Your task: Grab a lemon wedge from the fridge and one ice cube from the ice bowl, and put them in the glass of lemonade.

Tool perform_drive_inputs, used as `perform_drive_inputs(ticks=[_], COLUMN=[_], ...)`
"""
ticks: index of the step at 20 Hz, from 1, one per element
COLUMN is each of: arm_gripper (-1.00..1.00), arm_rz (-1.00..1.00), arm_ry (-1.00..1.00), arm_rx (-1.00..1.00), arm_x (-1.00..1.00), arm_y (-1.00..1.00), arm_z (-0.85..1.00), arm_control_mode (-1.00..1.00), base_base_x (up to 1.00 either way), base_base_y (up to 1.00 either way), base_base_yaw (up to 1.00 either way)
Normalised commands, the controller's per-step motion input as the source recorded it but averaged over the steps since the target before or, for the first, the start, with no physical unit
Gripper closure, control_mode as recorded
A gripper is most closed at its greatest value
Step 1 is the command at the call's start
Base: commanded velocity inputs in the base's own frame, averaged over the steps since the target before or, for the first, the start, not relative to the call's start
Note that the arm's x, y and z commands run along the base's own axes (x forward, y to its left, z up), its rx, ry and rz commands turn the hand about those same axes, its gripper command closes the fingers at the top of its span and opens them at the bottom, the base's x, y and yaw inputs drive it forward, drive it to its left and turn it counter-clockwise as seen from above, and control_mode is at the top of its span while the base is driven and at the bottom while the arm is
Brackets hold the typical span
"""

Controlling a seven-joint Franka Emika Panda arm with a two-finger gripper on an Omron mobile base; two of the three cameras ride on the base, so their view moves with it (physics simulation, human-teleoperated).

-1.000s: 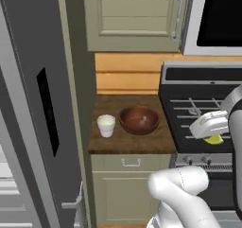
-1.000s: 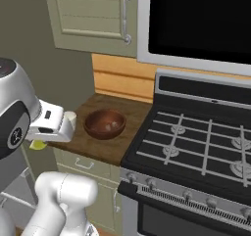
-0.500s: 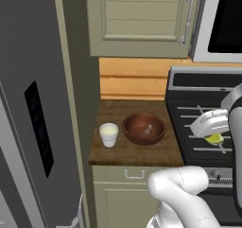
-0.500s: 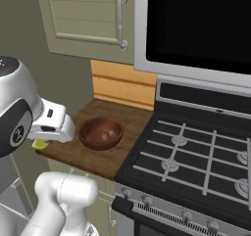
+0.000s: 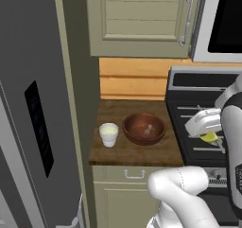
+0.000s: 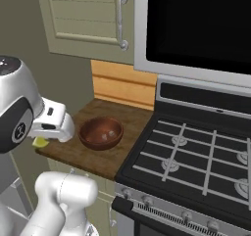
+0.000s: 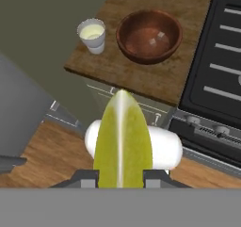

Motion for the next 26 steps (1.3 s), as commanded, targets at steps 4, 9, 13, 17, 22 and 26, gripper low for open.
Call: perform_drive_inputs(ticks=[4,9,13,17,22,26], arm_gripper=[1.0,1.0,1.0,1.0,1.0,1.0], arm_rz=[0.0,0.01,0.08,0.02,0.16,0.33], arm_ry=[0.04,0.07,0.09,-0.04,-0.15,-0.02], arm_rx=[0.0,-0.01,-0.03,0.0,0.03,0.0], arm_x=[0.64,0.72,0.64,0.41,0.57,0.67], arm_y=[0.69,0.62,0.13,0.06,0.2,0.2], arm_z=[-0.07,-0.07,-0.26,-0.59,-0.44,-0.11], arm_control_mode=[-1.0,-1.0,-1.0,-1.0,-1.0,-1.0], base_base_x=[0.0,0.0,0.0,0.0,0.0,0.0], base_base_y=[0.0,0.0,0.0,0.0,0.0,0.0], base_base_yaw=[0.0,0.0,0.0,0.0,0.0,0.0])
